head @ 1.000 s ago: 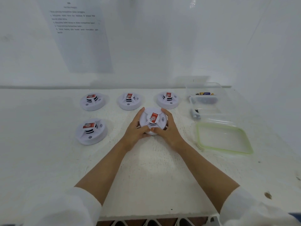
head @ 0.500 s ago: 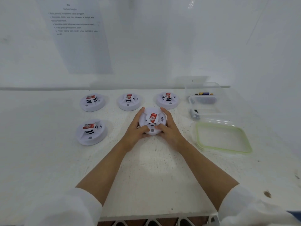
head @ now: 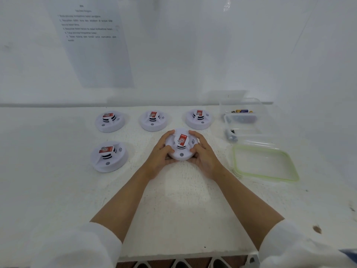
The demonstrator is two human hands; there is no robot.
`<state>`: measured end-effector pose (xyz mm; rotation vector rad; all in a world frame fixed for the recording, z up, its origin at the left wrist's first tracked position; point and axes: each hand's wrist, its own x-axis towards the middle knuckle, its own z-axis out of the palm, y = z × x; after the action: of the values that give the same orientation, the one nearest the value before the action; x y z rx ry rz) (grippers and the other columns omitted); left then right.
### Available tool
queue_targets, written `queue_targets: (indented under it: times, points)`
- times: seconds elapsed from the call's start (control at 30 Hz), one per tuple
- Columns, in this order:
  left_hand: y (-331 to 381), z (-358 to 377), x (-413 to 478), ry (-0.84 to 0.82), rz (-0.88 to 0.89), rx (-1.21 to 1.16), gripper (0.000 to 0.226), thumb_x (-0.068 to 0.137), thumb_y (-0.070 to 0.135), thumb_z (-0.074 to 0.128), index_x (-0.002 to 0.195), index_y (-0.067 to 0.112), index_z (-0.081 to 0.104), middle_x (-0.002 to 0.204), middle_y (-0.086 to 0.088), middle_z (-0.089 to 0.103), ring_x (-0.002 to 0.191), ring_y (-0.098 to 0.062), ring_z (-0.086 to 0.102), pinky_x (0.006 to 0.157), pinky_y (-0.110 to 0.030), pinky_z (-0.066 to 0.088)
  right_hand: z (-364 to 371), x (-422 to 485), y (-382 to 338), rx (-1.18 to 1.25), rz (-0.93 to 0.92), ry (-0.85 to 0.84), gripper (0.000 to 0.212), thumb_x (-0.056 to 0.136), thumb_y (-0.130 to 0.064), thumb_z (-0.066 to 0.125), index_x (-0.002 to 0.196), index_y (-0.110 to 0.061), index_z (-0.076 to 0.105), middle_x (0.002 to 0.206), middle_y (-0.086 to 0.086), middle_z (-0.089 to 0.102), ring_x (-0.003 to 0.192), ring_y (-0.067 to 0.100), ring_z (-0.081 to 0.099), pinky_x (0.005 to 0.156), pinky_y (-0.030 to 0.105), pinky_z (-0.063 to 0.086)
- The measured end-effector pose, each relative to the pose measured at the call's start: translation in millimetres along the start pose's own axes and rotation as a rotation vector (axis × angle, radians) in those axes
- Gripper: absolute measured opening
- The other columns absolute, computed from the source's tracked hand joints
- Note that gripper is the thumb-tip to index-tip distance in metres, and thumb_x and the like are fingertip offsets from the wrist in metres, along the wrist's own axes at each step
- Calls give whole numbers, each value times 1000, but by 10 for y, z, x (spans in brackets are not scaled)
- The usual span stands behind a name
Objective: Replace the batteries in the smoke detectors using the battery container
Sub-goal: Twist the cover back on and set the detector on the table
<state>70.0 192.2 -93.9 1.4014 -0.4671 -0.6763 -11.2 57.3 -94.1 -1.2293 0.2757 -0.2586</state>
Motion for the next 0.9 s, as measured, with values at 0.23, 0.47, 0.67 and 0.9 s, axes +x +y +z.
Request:
queue_targets:
  times: [0.23,0.47,0.67,0.9]
  points:
    - [2,9,-14,2,17,13,49,94,2,35,129,35,39,129,4,48,108,-13,56,80,-29,57,21,-2,3,17,-8,7,41,93,2,38,112,-30,54,124,10,58,106,23,60,76,31,57]
    - [-1,6,-20,9,15,15,50,94,1,35,130,35,40,132,3,47,110,-15,56,82,-32,56,23,-14,7,20,-20,9,40,93,1,39,111,-31,54,121,7,60,105,22,60,75,30,57]
    - [9,19,-38,10,32,27,47,95,2,36,129,34,39,130,5,47,108,-13,56,78,-28,56,27,-7,22,17,-24,16,38,94,-1,39,113,-30,54,124,9,59,109,24,59,79,33,56]
    - [24,30,-55,15,29,21,49,93,1,34,129,34,39,125,7,48,107,-11,56,80,-29,57,27,-8,32,-20,-32,32,38,95,-2,37,117,-29,53,126,8,58,113,25,58,87,39,54]
